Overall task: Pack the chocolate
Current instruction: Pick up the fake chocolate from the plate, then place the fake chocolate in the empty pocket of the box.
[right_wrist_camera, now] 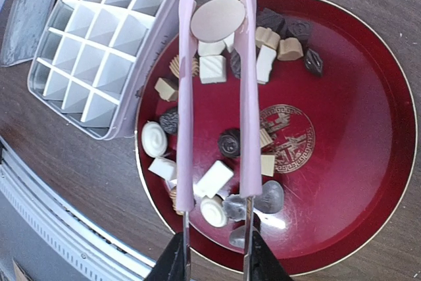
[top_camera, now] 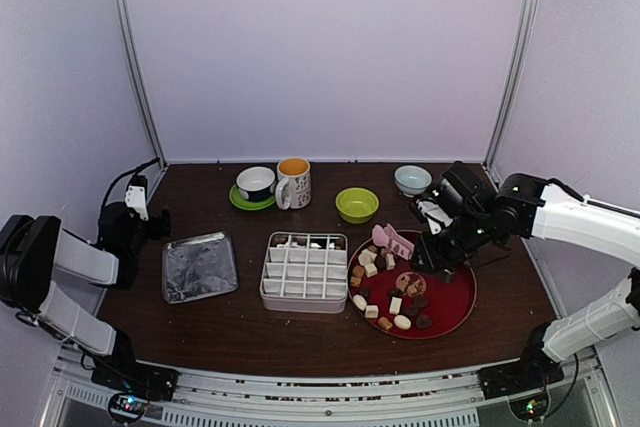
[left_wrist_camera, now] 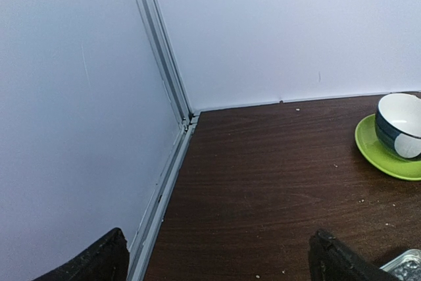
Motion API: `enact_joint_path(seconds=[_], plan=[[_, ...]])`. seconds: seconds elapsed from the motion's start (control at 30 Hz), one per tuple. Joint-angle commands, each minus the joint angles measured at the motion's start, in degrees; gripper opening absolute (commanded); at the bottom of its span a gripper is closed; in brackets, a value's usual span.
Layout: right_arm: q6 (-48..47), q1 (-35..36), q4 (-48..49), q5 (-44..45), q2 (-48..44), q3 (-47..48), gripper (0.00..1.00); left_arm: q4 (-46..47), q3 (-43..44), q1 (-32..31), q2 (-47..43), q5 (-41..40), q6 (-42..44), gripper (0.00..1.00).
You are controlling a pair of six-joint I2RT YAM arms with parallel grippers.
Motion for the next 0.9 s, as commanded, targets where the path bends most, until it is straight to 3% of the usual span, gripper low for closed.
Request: enact_joint_path(seconds=[0.0,0.4,0.87], plan=[[-1.1,0.7,4.8,-4.4,-0.7,2.7,0.27,3.2,0.5,0.5,-0.1,0.5,0.6,0.98],[-1.6,6.8,7.3,-3.9,6.8,8.1,0.27,3.2,0.5,0.4,-0.1,0.5,0.6,0.98],[-2.3,7.5,3.9,-0.8,12.1,10.7,0.28,3.2,0.5,0.4,-0.1,0.5,0.6,0.98]])
